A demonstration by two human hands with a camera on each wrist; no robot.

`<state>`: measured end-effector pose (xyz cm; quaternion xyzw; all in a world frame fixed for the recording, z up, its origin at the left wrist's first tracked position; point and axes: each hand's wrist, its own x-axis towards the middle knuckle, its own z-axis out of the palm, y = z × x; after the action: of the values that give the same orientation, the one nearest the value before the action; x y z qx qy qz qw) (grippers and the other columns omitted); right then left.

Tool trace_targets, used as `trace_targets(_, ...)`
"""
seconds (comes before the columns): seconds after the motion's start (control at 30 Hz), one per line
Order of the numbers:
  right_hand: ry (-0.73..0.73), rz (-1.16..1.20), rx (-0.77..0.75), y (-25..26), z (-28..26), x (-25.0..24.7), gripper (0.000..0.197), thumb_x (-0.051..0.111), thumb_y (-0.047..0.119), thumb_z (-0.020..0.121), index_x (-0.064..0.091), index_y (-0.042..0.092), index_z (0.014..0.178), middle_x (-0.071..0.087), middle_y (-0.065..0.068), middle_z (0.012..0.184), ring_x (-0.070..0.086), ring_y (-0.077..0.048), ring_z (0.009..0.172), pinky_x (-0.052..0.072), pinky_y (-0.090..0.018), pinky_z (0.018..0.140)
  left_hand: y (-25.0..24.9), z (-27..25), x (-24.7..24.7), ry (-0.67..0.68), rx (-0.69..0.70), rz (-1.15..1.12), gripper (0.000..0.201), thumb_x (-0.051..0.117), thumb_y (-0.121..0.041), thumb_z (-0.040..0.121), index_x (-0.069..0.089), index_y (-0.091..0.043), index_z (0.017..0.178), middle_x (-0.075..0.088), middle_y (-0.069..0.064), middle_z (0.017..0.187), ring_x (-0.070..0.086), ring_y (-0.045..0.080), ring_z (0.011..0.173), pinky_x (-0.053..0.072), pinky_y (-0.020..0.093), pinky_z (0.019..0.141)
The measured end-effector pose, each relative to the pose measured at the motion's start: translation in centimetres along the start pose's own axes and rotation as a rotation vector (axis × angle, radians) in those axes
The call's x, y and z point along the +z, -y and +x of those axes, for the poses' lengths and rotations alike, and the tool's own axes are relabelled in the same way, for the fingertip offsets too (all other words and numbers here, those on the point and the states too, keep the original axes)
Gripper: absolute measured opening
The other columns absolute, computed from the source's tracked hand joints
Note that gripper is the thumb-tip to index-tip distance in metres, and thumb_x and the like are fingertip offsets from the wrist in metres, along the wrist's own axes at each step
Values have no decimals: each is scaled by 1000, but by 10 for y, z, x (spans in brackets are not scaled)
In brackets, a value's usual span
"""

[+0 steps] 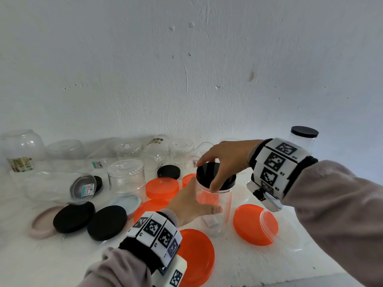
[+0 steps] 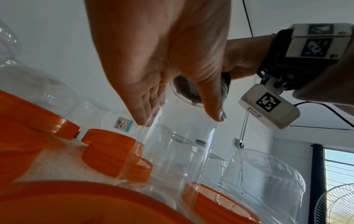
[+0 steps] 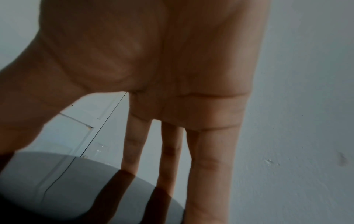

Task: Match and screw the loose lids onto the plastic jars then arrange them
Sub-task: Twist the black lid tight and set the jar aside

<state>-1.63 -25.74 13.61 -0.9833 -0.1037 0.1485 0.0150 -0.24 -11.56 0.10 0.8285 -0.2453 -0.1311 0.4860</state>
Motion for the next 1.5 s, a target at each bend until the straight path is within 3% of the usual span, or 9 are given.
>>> trace_targets(0.23, 7, -13, -41, -4, 0, 1, 73, 76, 50, 68, 43, 50, 133, 41, 17, 136, 43, -14, 122, 46, -37, 95, -5, -1, -2, 13, -8, 32, 97, 82, -38, 70, 22, -26, 146, 42, -5, 145, 38, 15, 134, 35, 41, 111)
trace_targets(0.57, 67, -5, -145, -7, 3, 1, 69, 79, 29, 68, 47, 57, 123, 38, 23, 126, 35, -5, 113, 42, -31, 92, -7, -2, -7, 81, 0, 55, 103, 79, -38, 73, 13, -26, 149, 34, -5, 150, 32, 15, 138, 30, 39, 114)
trace_targets(0.8, 4, -4, -53, -3, 2, 2, 70, 77, 54, 64, 45, 55, 126, 44, 17, 131, 45, -12, 119, 46, -37, 96, -4, -2, -6, 68, -14, 50, 105, 80, -44, 70, 13, -29, 149, 35, -5, 150, 33, 17, 138, 33, 42, 113)
trace_targets(1.0, -27, 25, -5, 0, 1, 4, 75, 77, 63, 58, 48, 50, 126, 49, 15, 114, 60, -15, 101, 55, -33, 82, -1, -2, -6, 60, -13, 66, 106, 79, -47, 69, 12, -30, 149, 36, -4, 150, 34, 18, 137, 34, 42, 112)
trace_targets(1.07, -60, 26, 17, 1, 2, 6, 75, 73, 69, 58, 51, 46, 125, 50, 17, 102, 63, -11, 84, 56, -29, 72, -1, -1, -5, 50, -4, 62, 104, 80, -47, 69, 15, -29, 148, 37, -4, 149, 35, 18, 137, 35, 42, 111)
trace_targets(1.2, -155, -77, 86, 5, 2, 15, 71, 56, 81, 65, 56, 30, 114, 44, 14, 83, 48, -3, 60, 37, -22, 52, -1, -2, -1, 0, 5, 64, 95, 80, -46, 68, 26, -31, 145, 39, -6, 146, 39, 17, 133, 37, 38, 109)
trace_targets(1.3, -119, -57, 93, 4, 2, 15, 74, 55, 81, 66, 51, 33, 121, 47, 13, 93, 51, -8, 74, 38, -23, 59, -2, -2, 0, 3, 11, 48, 95, 81, -44, 68, 26, -31, 145, 39, -6, 147, 38, 17, 133, 36, 37, 110)
trace_targets(1.4, 1, -8, 42, 0, -2, 8, 77, 69, 65, 68, 38, 46, 135, 43, 12, 128, 43, -13, 116, 42, -32, 90, -2, -2, 0, 16, 8, 42, 98, 81, -42, 69, 23, -26, 146, 43, -4, 145, 40, 16, 133, 36, 41, 110)
trace_targets(1.5, 47, 3, -5, -1, -5, 4, 76, 76, 52, 68, 38, 53, 134, 38, 16, 131, 38, -12, 123, 40, -31, 93, -2, -2, 1, 7, 0, 40, 98, 81, -43, 68, 23, -25, 145, 43, -3, 145, 40, 16, 133, 37, 41, 110)
